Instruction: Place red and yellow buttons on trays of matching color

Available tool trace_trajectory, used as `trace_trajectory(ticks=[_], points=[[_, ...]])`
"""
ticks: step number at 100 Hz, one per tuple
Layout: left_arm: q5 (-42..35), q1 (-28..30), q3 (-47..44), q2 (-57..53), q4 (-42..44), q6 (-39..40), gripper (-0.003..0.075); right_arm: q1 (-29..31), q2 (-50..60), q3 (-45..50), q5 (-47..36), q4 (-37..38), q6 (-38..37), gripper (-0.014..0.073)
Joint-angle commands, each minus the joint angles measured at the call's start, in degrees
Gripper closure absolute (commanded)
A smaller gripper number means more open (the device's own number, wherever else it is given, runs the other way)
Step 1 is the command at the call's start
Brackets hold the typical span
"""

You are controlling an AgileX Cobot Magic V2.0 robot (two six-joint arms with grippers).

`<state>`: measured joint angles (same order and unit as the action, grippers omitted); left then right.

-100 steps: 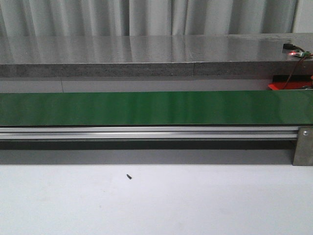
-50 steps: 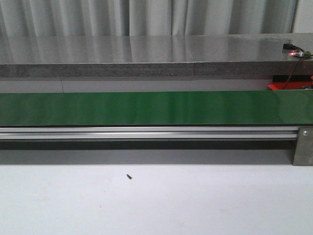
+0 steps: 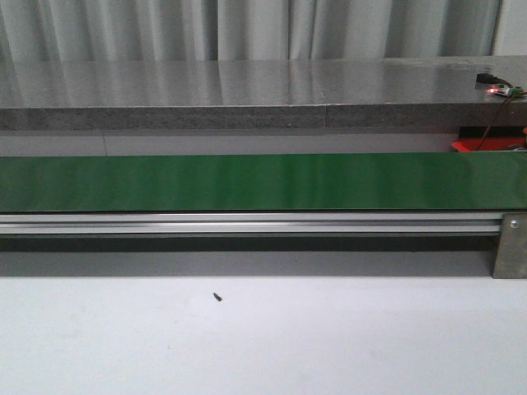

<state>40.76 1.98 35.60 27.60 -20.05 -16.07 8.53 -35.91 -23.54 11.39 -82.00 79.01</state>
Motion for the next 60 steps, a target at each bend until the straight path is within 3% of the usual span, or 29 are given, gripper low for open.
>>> trace_trajectory(ticks=[1,34,60], points=[[-4.28,0.1,1.68,0.29,-1.31,-0.01,0.074,-0.16,1.46,-0.76,-0.09,-1.54,0.88,0.0651],[-4.87,0.1,1.68,0.4,-0.96,0.1,0.074,-0.16,1.88,-0.76,0.1,-3.67,0.88,0.0651],[-11.82,2.14,2.23,5.33,-0.69,5.14,0.074,-0.16,1.88,-0.76,0.03,-3.67,0.88,0.0651]])
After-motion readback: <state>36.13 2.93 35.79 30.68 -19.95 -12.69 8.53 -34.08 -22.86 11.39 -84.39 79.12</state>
